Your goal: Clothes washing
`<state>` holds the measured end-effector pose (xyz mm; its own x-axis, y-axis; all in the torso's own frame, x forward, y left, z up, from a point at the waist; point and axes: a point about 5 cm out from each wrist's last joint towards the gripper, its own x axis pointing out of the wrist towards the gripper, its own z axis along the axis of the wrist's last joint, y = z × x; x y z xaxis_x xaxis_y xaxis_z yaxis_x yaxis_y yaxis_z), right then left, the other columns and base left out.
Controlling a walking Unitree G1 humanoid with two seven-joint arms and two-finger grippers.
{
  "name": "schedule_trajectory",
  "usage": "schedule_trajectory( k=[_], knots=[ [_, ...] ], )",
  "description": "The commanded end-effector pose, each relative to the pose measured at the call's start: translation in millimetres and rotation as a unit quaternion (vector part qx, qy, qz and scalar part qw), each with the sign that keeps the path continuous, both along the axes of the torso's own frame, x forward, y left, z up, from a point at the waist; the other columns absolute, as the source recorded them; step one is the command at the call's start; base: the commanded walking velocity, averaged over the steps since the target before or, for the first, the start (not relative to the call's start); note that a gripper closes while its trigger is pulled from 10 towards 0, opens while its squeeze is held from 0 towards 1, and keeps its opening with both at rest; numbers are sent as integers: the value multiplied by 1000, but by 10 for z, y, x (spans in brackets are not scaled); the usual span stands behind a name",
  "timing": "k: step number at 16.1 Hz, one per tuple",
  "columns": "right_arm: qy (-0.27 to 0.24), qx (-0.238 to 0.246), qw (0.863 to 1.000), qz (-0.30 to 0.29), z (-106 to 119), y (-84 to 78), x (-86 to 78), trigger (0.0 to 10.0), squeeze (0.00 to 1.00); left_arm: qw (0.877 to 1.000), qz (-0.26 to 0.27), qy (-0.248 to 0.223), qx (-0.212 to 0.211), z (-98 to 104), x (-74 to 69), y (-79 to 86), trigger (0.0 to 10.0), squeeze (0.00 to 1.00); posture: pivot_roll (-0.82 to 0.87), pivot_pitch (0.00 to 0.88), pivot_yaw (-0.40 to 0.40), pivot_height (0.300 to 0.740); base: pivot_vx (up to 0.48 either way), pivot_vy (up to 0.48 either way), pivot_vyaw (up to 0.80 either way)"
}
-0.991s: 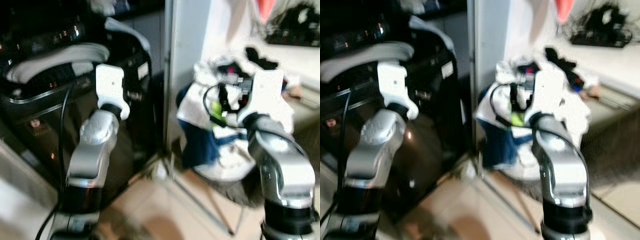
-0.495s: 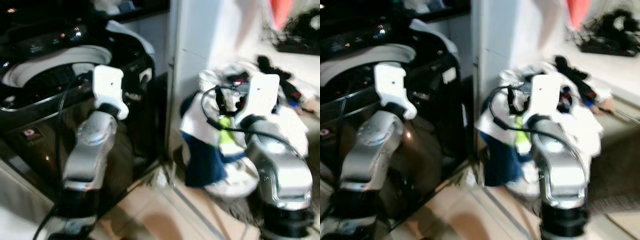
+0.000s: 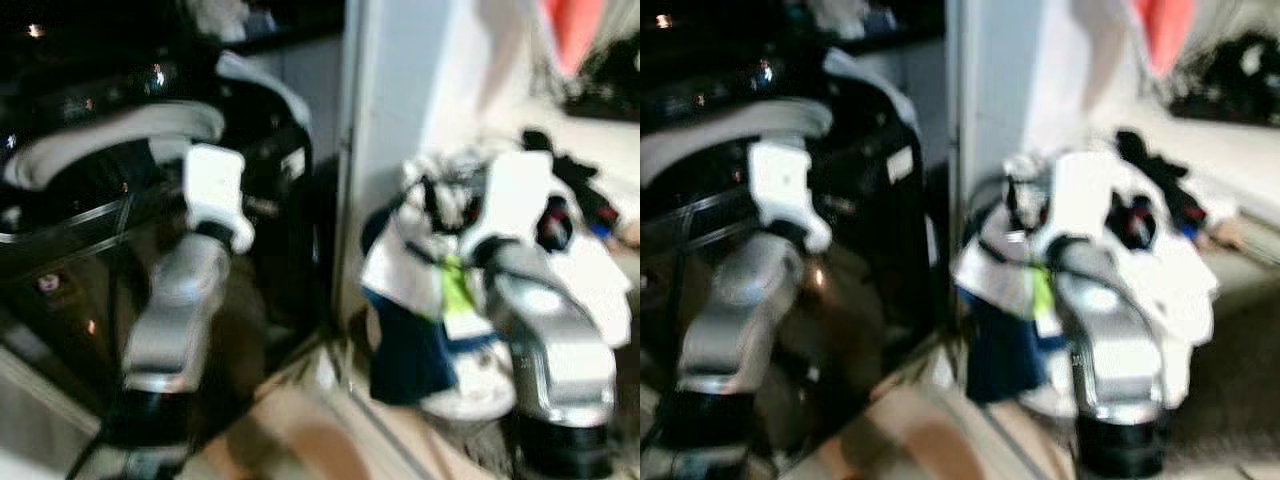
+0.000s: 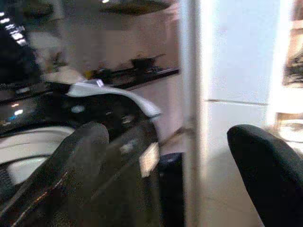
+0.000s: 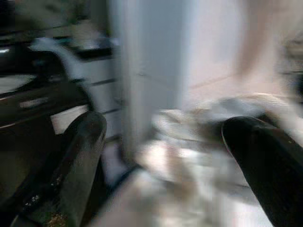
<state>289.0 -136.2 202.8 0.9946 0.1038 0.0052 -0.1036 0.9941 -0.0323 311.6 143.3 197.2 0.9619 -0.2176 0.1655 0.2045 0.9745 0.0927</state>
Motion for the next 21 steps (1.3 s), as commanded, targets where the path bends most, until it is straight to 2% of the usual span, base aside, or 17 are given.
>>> schedule_trajectory(
  k=[1, 11, 14, 16, 18, 21],
  knots=[
    [-22, -5, 1000, -7, 82, -47, -26, 10000, 0, 1000, -3, -5, -4, 36, 5, -17, 10000, 0, 14, 0, 20, 740, 322, 0, 0],
    [-31, -8, 999, -15, 108, -68, -7, 10000, 0, 1000, -2, -7, -3, 45, 21, -17, 10000, 0, 14, 0, 25, 740, 328, 0, 0],
    [-31, -8, 999, -19, 115, -79, -9, 10000, 0, 1000, -5, -6, -3, 45, 27, -21, 10000, 0, 11, 0, 28, 740, 330, 0, -723],
    [-37, -10, 999, -17, 137, -83, -5, 10000, 0, 1000, -2, -5, -4, 46, 35, -26, 10000, 0, 9, 0, 30, 740, 319, 0, 0],
    [-40, -12, 999, -12, 159, -75, -2, 10000, 0, 1000, -1, -11, -15, 65, 36, -29, 10000, 0, 9, 0, 30, 740, 0, 0, 0],
    [-39, -16, 999, -7, 165, -58, -8, 10000, 0, 1000, -12, -15, 2, 72, 47, -44, 10000, 0, 4, 0, 33, 740, 0, 0, 0]
  ],
)
